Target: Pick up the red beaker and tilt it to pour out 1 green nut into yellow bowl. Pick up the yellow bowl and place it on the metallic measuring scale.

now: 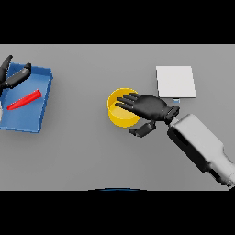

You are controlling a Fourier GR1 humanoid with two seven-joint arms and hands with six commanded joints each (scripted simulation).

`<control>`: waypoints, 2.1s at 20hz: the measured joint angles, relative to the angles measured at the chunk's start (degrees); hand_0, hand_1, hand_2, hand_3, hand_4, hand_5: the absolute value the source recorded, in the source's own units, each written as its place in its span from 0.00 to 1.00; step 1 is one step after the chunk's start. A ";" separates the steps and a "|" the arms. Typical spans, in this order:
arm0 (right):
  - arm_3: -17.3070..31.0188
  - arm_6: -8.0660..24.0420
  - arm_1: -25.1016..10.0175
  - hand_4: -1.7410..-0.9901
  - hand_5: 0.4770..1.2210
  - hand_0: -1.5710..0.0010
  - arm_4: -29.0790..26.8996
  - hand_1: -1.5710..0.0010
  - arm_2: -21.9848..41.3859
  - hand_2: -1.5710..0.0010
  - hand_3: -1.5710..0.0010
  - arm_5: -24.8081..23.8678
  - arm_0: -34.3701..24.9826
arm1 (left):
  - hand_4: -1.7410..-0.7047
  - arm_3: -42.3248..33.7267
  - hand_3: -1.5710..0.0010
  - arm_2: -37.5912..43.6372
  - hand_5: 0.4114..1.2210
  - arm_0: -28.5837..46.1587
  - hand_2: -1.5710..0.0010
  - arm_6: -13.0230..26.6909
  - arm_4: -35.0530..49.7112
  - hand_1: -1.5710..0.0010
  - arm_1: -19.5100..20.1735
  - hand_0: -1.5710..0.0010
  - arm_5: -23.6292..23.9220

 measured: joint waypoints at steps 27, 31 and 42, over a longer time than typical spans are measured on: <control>10.24 -0.49 2.81 0.05 0.97 0.06 1.34 0.06 4.87 0.14 0.25 7.96 -7.85 | 0.92 1.01 1.00 -0.43 0.37 0.34 1.00 -2.01 -1.01 1.00 0.83 1.00 -0.73; 7.33 -0.38 1.34 0.02 0.99 0.02 0.16 0.03 3.62 0.08 0.25 9.22 -8.28 | 0.93 1.59 1.00 -0.38 0.36 -0.39 1.00 -1.05 -1.36 1.00 1.30 1.00 -0.86; -5.04 6.69 -4.06 0.00 1.00 0.03 -2.38 0.00 -0.20 0.03 0.25 14.87 -5.79 | 0.91 1.54 1.00 0.21 0.36 -0.22 1.00 -2.15 -0.12 1.00 1.01 1.00 -1.29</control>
